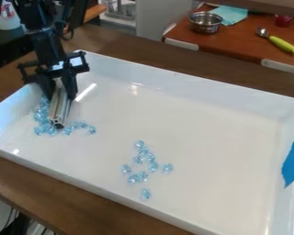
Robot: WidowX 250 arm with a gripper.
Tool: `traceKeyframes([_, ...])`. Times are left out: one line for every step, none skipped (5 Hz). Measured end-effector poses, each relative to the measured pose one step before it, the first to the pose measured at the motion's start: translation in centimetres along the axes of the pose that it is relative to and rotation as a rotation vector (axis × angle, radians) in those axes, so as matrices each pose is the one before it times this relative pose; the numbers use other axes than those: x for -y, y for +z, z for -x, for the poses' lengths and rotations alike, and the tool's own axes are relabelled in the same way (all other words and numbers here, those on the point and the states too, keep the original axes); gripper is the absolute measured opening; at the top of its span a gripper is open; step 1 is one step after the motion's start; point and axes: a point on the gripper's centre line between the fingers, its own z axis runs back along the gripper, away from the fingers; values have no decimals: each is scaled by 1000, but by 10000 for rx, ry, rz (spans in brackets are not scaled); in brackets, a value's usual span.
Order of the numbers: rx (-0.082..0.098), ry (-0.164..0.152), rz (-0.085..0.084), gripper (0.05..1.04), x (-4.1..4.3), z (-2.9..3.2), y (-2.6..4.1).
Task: Sweep into pile
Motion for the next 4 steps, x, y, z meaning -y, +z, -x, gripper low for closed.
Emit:
traceKeyframes([-868, -570, 464, 378, 1906, 2160, -131])
traceKeyframes([-875, -626, 698, 378, 4249, 2598, 21])
traceKeyframes([-324, -481, 118, 378, 4419, 2590, 351])
traceKeyframes([30, -409, -100, 378, 3799, 2027, -347])
